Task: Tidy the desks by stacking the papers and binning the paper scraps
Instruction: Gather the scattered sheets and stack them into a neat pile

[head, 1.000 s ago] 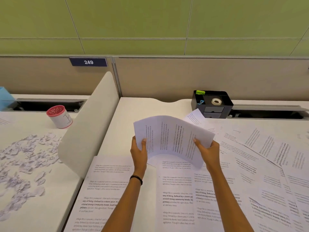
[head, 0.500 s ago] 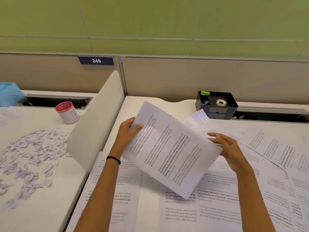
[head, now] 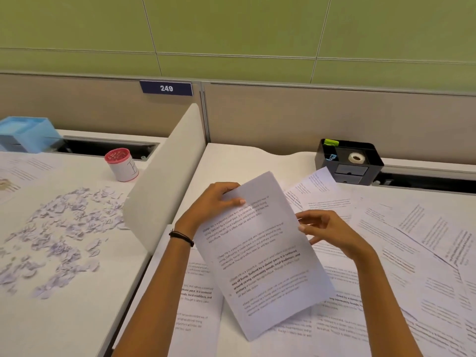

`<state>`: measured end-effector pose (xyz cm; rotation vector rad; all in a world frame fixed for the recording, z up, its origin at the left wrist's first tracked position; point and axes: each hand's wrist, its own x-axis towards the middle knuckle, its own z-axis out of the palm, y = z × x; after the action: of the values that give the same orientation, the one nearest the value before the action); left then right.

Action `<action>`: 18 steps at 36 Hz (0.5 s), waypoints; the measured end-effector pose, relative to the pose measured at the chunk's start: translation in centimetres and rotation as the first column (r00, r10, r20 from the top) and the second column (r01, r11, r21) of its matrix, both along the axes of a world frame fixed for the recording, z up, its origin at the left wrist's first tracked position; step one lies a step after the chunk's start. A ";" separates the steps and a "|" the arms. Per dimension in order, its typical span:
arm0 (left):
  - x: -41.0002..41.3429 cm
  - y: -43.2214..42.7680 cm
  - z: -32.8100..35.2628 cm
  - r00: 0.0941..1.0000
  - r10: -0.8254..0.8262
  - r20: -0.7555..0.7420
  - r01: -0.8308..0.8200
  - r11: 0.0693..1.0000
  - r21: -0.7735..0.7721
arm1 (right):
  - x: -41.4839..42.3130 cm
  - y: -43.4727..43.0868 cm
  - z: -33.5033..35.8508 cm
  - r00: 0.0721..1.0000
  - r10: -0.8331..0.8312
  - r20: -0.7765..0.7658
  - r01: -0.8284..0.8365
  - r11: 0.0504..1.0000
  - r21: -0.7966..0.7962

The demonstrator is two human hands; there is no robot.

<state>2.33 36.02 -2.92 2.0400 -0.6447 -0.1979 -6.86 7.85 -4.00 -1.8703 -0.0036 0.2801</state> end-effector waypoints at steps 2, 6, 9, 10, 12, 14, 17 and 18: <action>-0.1 0.0 0.0 1.000 -0.011 -0.005 0.011 1.000 0.018 | 0.3 0.6 -0.1 0.999 0.025 -0.019 -0.026 0.999 -0.025; -0.4 0.6 -0.2 1.000 -0.022 -0.017 0.022 0.999 0.045 | 0.4 1.9 -0.1 0.997 0.066 -0.032 -0.066 0.998 -0.022; -0.6 1.3 -0.2 1.000 0.000 -0.015 0.000 0.999 0.047 | 0.4 2.9 -0.2 0.999 0.052 -0.015 -0.052 0.999 0.010; -0.8 1.5 -0.1 1.000 0.010 -0.017 -0.009 0.999 0.047 | 0.4 3.2 -0.1 1.000 0.031 -0.005 -0.031 0.999 0.024; -0.9 2.2 -0.1 0.999 0.047 -0.015 -0.047 0.998 0.037 | 0.4 3.7 -0.3 1.000 -0.012 0.013 0.011 0.999 0.052; -1.3 2.9 -0.3 0.990 0.141 0.013 -0.141 0.990 -0.004 | 0.5 4.0 -0.8 0.999 -0.049 0.017 0.048 0.996 0.081; -2.2 4.0 -1.3 0.954 0.299 0.030 -0.292 0.946 -0.140 | 0.7 4.0 -2.1 0.991 -0.134 0.000 0.133 0.984 0.116; -2.5 4.4 -1.9 0.941 0.338 0.008 -0.332 0.928 -0.171 | 0.7 4.1 -2.6 0.985 -0.173 -0.013 0.173 0.976 0.133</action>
<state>-0.21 40.43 -4.81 1.9587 -0.3132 0.0939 -6.18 11.92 -6.60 -1.7245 0.1373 0.1566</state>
